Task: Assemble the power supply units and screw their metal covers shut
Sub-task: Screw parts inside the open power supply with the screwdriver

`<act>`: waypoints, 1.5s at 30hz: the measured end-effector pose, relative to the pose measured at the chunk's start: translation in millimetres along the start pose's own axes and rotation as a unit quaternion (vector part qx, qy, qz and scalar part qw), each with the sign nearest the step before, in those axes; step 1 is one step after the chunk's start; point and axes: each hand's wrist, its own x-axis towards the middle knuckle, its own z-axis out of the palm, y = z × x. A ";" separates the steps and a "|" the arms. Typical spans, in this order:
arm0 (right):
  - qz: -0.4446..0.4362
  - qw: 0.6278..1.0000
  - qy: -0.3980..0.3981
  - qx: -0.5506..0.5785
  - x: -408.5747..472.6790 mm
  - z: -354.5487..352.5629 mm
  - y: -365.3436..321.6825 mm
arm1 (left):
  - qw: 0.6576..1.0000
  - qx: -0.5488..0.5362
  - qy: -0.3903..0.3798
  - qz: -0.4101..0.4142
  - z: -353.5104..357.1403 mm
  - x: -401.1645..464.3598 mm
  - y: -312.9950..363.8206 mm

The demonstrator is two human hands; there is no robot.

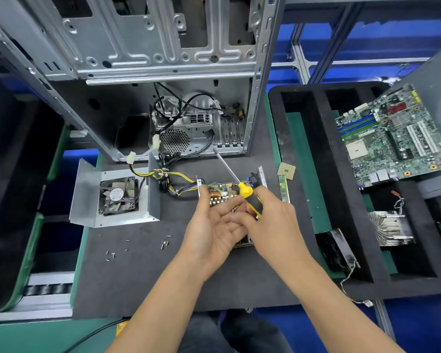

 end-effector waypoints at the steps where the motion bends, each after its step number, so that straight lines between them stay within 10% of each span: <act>1: 0.000 1.000 -0.001 0.003 0.9 -1.1 -0.1 | 1.000 0.009 -0.001 0.001 0.3 0.4 0.1; 27: 0.027 0.999 -0.034 0.026 0.6 -7.2 1.8 | 0.998 0.053 0.029 0.012 2.8 1.6 -0.4; 41: -0.044 0.990 0.013 -0.137 -3.2 2.3 -0.8 | 0.998 0.057 0.031 -0.002 7.7 -0.5 -6.0; 45: 0.016 0.999 0.016 -0.024 -1.6 -3.4 3.0 | 0.998 0.045 0.036 0.018 6.2 0.3 -8.1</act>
